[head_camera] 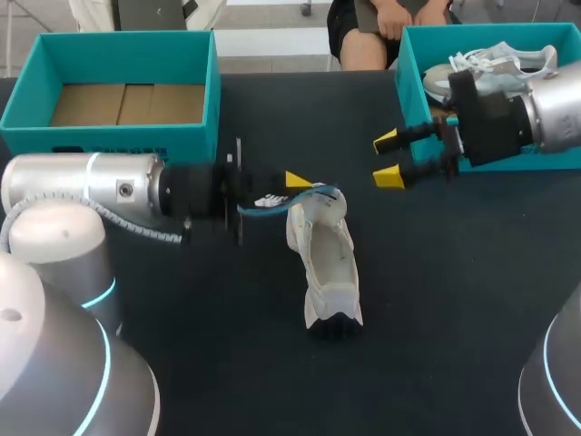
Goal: Take the shoe out of the shoebox, open the shoe tongue, remove and reinsert the insole, then place the shoe into the shoebox
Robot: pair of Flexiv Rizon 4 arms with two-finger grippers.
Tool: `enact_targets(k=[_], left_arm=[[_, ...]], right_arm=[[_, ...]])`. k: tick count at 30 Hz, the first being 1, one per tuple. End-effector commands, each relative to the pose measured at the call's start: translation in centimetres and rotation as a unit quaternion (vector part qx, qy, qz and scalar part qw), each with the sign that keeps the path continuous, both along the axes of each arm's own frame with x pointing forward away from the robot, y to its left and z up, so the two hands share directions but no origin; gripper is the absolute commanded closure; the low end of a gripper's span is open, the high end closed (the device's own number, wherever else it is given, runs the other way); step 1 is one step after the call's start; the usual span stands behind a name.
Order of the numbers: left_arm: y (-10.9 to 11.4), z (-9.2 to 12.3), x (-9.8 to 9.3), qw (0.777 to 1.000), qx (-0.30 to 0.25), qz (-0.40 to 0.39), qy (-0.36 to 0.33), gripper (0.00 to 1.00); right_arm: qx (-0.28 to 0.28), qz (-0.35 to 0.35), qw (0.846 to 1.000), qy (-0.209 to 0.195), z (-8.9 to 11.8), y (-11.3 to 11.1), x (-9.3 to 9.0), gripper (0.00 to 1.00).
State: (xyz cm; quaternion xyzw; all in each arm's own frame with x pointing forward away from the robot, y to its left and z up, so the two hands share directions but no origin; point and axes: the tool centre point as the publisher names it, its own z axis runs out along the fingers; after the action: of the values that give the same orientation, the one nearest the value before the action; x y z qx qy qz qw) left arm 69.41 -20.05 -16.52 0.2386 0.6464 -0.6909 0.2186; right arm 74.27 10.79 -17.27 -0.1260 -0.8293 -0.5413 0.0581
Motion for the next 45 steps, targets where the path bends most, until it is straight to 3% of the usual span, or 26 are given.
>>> enact_targets(k=[1, 2, 26, 35, 45], left_arm=[[0.0, -0.5, -1.1, 1.0, -0.003, 0.006, 0.016, 1.0], [0.0, -0.6, -1.2, 1.0, -0.001, 0.006, 0.026, 1.0], [0.0, -0.6, -1.2, 1.0, -0.001, 0.006, 0.026, 1.0], [-0.6, -4.7, -2.2, 0.999, 0.028, -0.012, 0.04, 1.0], [-0.7, -7.7, -4.6, 0.998, 0.045, -0.016, 0.034, 1.0]], right_arm=[[-0.09, 0.029, 0.988, -0.119, -0.3, 0.6, -0.6, 0.0], [-0.089, 0.026, 0.986, -0.137, -0.3, 0.6, -0.8, 0.0], [-0.089, 0.026, 0.986, -0.137, -0.3, 0.6, -0.8, 0.0], [-0.198, 0.045, 0.968, -0.148, -4.6, -0.1, -1.7, 0.0], [-0.211, 0.052, 0.965, -0.144, -9.3, 0.1, -3.4, 0.0]])
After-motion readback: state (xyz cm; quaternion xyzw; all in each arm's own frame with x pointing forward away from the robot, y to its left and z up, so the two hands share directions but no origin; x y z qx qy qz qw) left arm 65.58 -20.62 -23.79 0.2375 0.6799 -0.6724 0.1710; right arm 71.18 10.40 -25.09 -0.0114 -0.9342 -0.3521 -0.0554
